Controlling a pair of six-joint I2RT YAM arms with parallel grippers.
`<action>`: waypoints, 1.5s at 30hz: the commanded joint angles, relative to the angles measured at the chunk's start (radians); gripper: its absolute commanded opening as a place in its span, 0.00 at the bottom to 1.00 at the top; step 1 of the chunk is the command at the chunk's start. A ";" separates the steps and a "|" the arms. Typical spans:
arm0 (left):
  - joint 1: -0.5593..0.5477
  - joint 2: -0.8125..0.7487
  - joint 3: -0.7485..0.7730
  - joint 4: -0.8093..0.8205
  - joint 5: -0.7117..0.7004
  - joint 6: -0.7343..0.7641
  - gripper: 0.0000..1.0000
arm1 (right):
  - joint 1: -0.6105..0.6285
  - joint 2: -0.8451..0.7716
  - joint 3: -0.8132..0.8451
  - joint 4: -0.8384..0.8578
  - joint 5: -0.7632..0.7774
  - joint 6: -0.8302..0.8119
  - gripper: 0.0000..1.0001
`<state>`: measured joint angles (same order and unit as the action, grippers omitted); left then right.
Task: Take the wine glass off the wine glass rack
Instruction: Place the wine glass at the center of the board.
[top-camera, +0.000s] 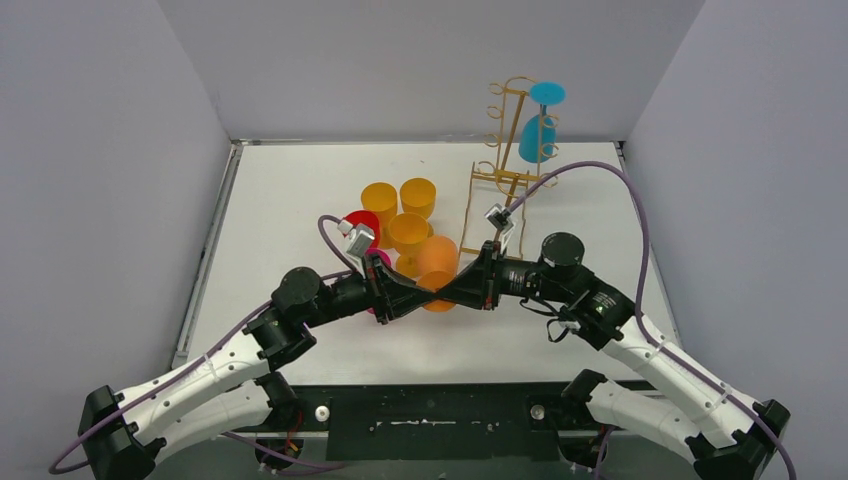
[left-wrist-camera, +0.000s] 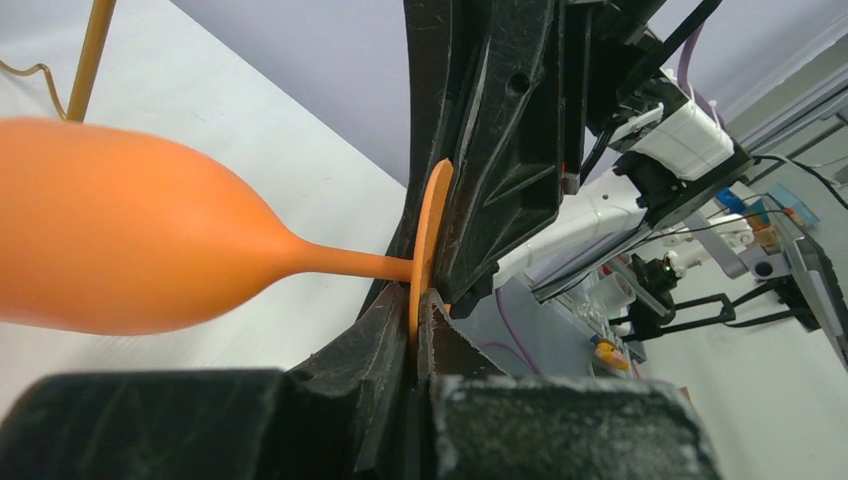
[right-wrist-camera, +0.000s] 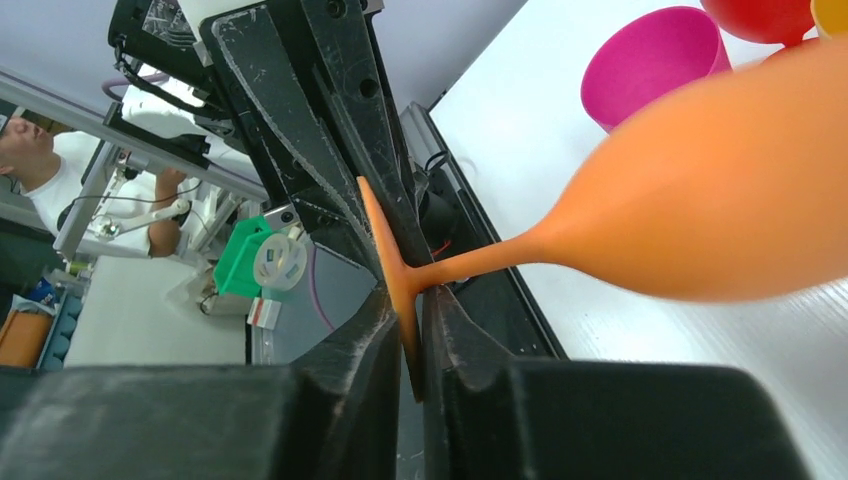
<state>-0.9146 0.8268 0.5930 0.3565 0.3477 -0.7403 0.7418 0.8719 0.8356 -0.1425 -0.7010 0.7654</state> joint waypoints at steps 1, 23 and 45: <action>-0.006 0.003 0.024 0.118 0.027 -0.017 0.00 | 0.038 -0.010 0.034 0.069 -0.011 -0.017 0.01; -0.006 0.017 0.007 0.112 0.084 -0.059 0.32 | 0.060 -0.098 -0.061 0.236 0.086 0.004 0.00; -0.007 0.010 0.020 0.059 0.154 -0.015 0.00 | 0.071 -0.065 0.031 0.134 0.079 -0.059 0.00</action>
<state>-0.9100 0.8146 0.5846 0.4213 0.4282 -0.7715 0.8112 0.7864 0.8314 -0.1284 -0.5938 0.6884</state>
